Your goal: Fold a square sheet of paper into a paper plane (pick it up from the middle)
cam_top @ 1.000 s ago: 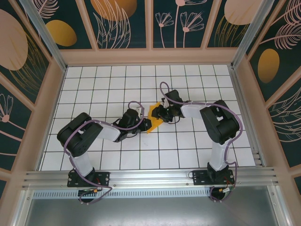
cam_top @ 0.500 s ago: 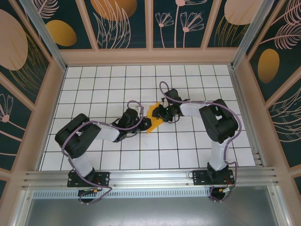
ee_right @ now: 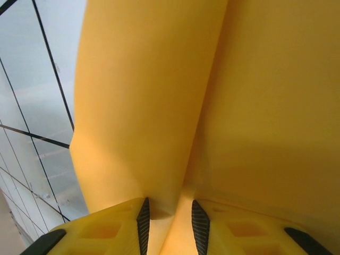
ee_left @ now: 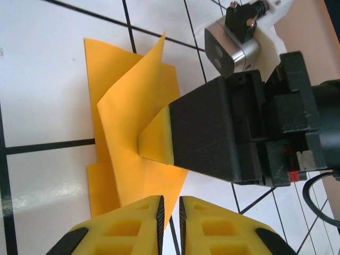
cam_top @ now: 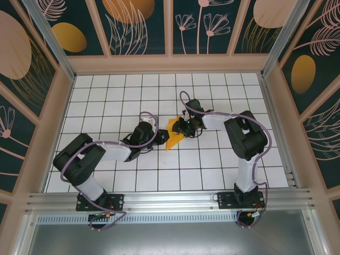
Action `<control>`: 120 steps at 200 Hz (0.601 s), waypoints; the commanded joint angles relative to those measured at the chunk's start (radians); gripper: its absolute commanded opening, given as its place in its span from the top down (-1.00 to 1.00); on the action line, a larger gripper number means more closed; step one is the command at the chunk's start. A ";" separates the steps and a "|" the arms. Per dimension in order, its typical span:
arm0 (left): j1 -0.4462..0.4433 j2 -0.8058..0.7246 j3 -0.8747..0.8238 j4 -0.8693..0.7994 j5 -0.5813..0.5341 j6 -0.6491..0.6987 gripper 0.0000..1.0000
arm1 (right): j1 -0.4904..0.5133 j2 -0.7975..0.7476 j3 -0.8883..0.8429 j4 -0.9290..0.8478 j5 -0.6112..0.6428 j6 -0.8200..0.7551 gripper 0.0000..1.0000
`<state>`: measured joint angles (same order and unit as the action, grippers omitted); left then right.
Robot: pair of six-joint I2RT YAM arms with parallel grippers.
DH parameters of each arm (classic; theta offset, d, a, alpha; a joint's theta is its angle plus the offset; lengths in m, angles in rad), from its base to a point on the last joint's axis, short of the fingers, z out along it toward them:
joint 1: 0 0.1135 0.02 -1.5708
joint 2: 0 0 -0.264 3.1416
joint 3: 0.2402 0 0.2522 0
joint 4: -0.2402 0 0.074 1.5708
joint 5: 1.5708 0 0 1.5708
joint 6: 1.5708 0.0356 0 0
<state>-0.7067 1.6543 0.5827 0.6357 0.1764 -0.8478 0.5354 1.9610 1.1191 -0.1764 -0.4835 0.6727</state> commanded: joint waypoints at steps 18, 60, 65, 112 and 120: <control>0.002 0.054 0.029 0.060 0.097 -0.018 0.62 | -0.008 0.144 -0.048 -0.088 0.213 0.014 0.35; 0.001 0.128 0.050 0.070 0.120 -0.020 0.59 | -0.008 0.142 -0.048 -0.091 0.212 0.018 0.35; 0.001 0.130 0.051 0.068 0.118 -0.020 0.59 | -0.008 0.139 -0.048 -0.093 0.212 0.018 0.35; 0.001 0.131 0.066 -0.022 0.028 -0.004 0.67 | -0.015 0.134 -0.056 -0.091 0.215 0.024 0.35; 0.001 0.131 0.067 -0.030 0.022 -0.003 0.68 | -0.017 0.132 -0.058 -0.089 0.217 0.025 0.35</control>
<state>-0.7067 1.7775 0.6266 0.6434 0.2455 -0.8585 0.5339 1.9663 1.1252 -0.1848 -0.4797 0.6903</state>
